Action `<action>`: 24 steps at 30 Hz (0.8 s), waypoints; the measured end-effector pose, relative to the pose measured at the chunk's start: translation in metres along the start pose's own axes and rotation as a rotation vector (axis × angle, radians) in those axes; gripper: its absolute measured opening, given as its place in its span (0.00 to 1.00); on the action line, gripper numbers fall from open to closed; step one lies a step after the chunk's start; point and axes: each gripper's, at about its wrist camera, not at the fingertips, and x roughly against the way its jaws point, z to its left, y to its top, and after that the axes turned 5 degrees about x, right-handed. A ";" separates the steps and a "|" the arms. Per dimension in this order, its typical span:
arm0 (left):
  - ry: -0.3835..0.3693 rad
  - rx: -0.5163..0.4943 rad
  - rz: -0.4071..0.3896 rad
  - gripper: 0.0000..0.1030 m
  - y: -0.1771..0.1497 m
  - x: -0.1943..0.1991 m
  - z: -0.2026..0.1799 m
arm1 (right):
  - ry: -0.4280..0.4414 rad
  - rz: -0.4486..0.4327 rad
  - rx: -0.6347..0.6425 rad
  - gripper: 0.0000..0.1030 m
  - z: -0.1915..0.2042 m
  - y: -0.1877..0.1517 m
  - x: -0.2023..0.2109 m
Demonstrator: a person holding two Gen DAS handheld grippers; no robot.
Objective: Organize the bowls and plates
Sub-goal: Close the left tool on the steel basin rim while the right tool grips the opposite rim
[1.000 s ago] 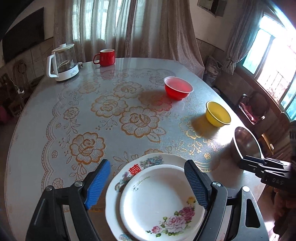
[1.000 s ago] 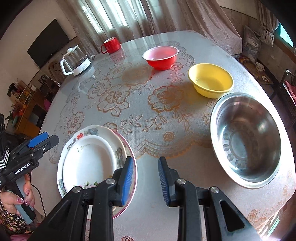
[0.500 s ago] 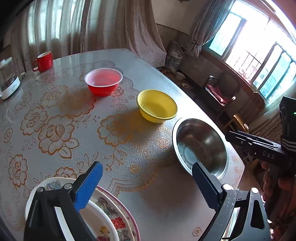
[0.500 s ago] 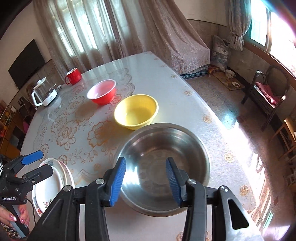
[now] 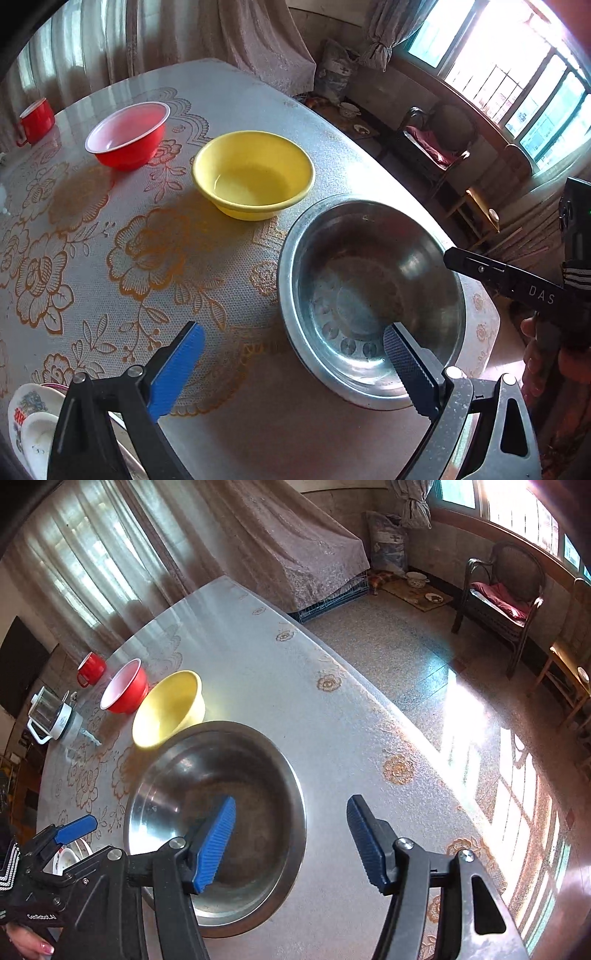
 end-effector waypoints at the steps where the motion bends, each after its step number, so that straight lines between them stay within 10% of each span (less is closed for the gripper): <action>1: 0.003 0.006 0.005 0.95 0.000 -0.003 0.000 | 0.006 0.004 -0.008 0.62 -0.002 0.000 -0.003; 15: 0.036 0.008 0.013 0.90 -0.004 -0.021 -0.014 | 0.036 0.046 0.019 0.62 0.006 0.002 -0.029; 24: 0.011 -0.015 0.052 0.46 -0.006 -0.035 -0.024 | 0.046 0.064 0.053 0.36 0.012 0.005 -0.041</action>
